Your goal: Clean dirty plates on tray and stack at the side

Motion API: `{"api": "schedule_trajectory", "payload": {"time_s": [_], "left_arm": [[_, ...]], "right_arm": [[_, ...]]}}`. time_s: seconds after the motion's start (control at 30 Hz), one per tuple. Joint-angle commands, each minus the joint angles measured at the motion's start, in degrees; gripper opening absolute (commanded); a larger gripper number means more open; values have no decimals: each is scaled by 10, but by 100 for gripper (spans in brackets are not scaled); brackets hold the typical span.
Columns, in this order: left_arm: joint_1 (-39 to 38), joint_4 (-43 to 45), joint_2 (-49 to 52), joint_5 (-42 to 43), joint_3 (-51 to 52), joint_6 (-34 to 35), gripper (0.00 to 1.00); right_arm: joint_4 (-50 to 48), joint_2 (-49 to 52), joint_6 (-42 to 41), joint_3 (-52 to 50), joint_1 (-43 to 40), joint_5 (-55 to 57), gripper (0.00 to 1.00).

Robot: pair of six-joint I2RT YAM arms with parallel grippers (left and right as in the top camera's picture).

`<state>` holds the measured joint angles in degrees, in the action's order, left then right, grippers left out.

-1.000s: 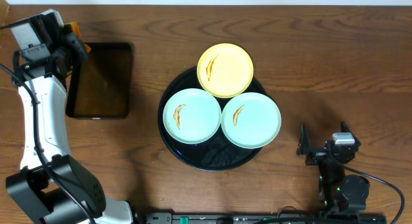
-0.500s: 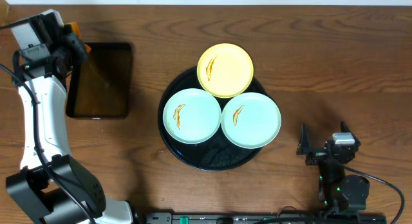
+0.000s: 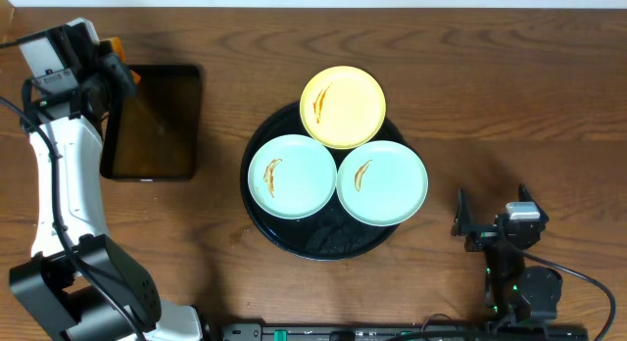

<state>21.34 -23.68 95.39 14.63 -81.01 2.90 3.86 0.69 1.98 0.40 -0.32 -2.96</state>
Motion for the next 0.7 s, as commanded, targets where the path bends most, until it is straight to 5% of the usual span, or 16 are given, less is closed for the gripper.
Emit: {"api": "schedule_trajectory", "payload": {"time_s": [0.0, 0.67], "left_arm": [[2, 1, 4, -4, 2, -8, 8], [2, -29, 73, -4, 3, -10, 7]], "right_arm": [[2, -2, 4, -1, -5, 1, 99], [2, -2, 4, -1, -5, 1, 99]]}}
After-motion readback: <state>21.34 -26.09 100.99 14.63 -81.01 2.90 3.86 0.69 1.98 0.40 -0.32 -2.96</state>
